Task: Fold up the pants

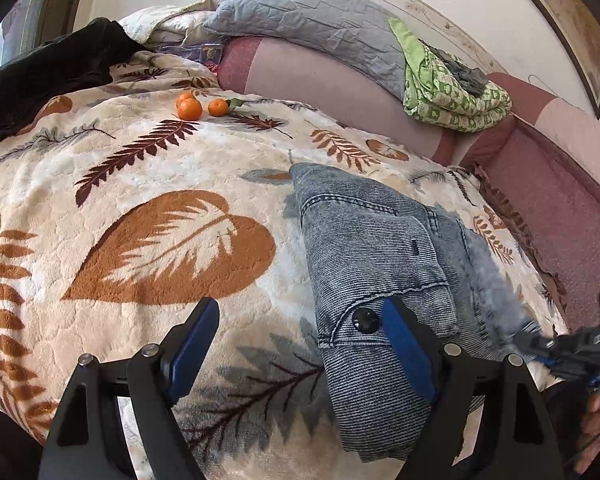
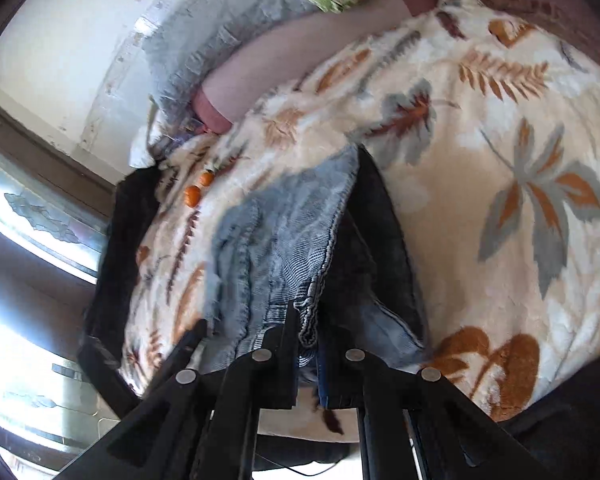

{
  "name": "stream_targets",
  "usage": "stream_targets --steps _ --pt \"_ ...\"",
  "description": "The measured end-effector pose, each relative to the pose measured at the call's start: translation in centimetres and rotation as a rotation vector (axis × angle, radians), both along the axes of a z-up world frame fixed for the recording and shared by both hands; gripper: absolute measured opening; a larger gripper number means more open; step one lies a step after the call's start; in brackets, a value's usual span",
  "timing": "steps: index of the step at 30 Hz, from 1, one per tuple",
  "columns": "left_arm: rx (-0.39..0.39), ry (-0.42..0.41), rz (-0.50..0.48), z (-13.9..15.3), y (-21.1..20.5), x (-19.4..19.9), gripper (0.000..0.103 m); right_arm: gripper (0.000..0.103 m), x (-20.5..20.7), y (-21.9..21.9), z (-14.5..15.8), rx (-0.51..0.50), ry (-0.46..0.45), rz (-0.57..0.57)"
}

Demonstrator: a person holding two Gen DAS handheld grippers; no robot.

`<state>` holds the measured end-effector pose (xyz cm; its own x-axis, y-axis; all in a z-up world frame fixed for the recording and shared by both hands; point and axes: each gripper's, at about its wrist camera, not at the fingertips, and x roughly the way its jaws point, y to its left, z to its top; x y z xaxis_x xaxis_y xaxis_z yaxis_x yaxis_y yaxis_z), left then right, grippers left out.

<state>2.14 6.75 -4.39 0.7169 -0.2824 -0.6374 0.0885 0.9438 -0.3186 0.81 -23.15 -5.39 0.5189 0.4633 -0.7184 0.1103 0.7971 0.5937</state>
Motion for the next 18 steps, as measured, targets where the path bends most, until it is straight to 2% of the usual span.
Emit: stream_targets --steps 2,7,8,9,10,11,12,14,18 --pt "0.038 -0.016 -0.024 1.0 -0.5 -0.3 0.084 0.006 0.1 -0.6 -2.8 0.024 0.043 -0.005" --pt "0.071 -0.170 -0.038 5.4 -1.8 -2.0 0.084 0.007 0.4 0.1 -2.3 -0.036 0.019 0.012" --pt "0.098 -0.158 -0.049 5.2 -2.4 -1.8 0.084 0.008 0.6 0.0 -2.4 -0.030 0.023 0.014" --pt "0.139 -0.109 -0.078 4.2 -3.3 -1.2 0.084 0.007 0.6 0.0 -2.6 -0.021 0.023 0.014" --pt "0.200 -0.012 -0.126 2.1 -4.5 -0.2 0.084 0.007 0.6 -0.1 -2.7 -0.011 0.024 0.016" --pt "0.229 0.066 -0.149 0.0 -5.1 0.4 0.087 0.008 0.6 -0.2 -2.7 -0.003 0.025 0.019" --pt "0.180 0.052 -0.138 -0.8 -4.7 0.3 0.088 0.008 0.5 -0.3 -2.8 0.005 0.029 0.021" --pt "0.124 0.092 -0.134 -0.8 -4.0 0.6 0.088 0.008 0.0 -0.8 -2.7 0.017 0.040 0.026" --pt "0.177 0.053 -0.151 -0.8 -4.4 0.1 0.088 0.015 -0.7 -1.5 -1.0 -0.029 0.047 0.003"
